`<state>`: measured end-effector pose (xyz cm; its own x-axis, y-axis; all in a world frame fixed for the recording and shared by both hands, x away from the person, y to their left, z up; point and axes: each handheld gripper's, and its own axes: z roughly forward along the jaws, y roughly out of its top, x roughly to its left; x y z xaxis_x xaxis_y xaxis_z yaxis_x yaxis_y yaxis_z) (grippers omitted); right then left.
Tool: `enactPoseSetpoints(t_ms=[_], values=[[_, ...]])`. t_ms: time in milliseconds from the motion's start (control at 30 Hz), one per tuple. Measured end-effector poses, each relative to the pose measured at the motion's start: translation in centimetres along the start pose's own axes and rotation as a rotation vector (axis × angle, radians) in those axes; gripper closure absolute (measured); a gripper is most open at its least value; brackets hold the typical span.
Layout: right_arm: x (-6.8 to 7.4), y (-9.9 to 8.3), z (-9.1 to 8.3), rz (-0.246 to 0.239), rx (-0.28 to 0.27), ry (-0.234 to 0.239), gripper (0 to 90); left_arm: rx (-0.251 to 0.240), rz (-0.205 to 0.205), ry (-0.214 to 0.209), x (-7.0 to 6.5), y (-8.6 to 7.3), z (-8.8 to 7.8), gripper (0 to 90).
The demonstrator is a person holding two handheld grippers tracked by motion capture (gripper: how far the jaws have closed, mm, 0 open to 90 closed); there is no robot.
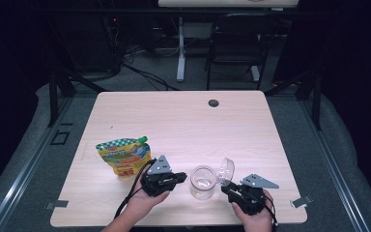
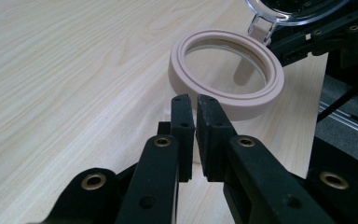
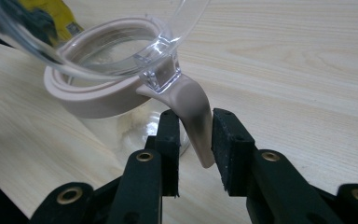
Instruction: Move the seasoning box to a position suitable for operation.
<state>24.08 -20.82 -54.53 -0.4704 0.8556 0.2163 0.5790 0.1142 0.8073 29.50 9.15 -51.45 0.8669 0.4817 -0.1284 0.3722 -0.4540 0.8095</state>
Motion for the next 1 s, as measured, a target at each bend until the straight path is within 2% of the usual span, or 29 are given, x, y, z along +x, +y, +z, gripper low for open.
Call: enactPoseSetpoints(t_ms=[267,333,533,700,1000], values=[[-1.0,0.3,0.4,0.013,-0.021,-0.026,79.7,-0.004,-0.003,0.013,0.1,-0.3,-0.7,85.4],[-1.4,0.4,0.7,0.029,-0.024,-0.02,79.7,-0.005,-0.006,0.022,0.2,-0.4,-0.9,85.4],[-2.4,1.0,1.7,0.038,-0.032,0.009,80.7,-0.01,-0.021,0.041,0.3,-1.0,-1.6,85.2],[-2.9,1.7,2.7,0.011,-0.033,0.027,81.3,-0.003,-0.033,0.056,0.5,-1.4,-2.1,84.9],[-3.1,2.6,3.7,-0.014,-0.025,0.013,81.5,-0.008,-0.052,0.087,0.6,-2.2,-3.0,84.6]])
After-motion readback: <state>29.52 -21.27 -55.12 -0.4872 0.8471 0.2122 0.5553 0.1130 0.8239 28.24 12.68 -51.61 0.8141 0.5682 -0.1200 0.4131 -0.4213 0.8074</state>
